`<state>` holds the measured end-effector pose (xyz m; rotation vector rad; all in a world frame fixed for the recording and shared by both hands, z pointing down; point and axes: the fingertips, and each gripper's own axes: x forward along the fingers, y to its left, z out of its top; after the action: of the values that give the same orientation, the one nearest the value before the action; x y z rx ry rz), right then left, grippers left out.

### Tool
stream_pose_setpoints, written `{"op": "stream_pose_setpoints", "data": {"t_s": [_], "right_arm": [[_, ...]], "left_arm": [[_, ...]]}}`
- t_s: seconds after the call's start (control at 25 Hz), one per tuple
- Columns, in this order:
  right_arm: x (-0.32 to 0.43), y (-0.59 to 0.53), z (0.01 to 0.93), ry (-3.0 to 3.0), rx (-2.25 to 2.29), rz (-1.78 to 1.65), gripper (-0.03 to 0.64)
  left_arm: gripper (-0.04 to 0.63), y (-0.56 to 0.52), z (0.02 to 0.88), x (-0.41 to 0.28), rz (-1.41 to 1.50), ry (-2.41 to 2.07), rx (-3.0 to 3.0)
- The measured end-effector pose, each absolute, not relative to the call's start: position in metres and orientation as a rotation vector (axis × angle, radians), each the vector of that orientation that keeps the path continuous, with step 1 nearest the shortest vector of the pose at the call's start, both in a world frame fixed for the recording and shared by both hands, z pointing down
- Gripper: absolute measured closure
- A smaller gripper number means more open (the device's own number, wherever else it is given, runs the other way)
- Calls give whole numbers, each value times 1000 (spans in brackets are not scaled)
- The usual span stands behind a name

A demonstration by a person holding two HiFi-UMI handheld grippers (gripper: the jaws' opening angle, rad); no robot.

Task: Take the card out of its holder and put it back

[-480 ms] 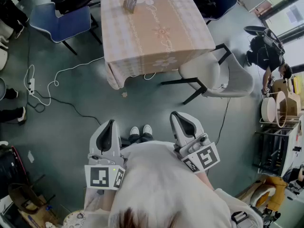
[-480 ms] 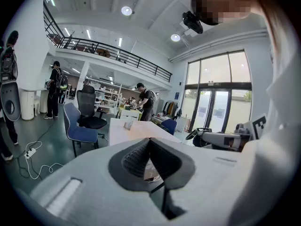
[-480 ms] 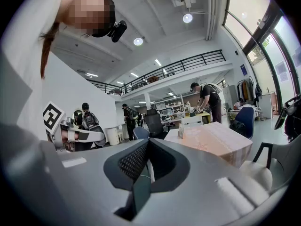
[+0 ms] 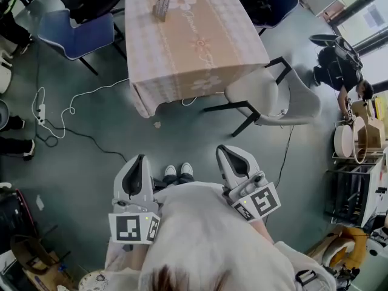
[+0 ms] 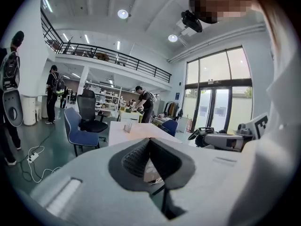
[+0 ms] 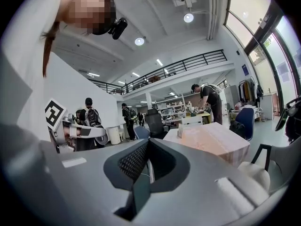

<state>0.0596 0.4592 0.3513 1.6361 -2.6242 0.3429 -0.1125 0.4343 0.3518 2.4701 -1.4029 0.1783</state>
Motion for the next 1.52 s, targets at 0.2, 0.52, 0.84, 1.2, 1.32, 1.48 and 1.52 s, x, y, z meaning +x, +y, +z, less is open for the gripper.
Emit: {"op": "stream_pose_setpoints", "data": {"t_s": [0.2,0.52,0.84,1.2,1.32,1.48,1.52], "right_arm": [[65,469,346,-2698,1587,332,618],[86,482,346,-2716,1587,274,618],[73,474,350,-2714,1552,286,618],[35,428,328,-2739,1580,222,618],[21,413,321,-2756,1586,210,618],[13,400,325,-2738,1614,212,618],[12,398,329,-2725,1626,218,618]], "left_arm": [[595,443,349,-92,151,-1393,2500],[595,468,348,-41,127,-1263,2594],[595,456,350,-56,113,-1286,2576],[595,409,329,-89,92,-1276,2624],[595,392,322,-99,80,-1268,2645],[595,378,324,-106,82,-1249,2662],[595,375,327,-108,90,-1247,2665]]}}
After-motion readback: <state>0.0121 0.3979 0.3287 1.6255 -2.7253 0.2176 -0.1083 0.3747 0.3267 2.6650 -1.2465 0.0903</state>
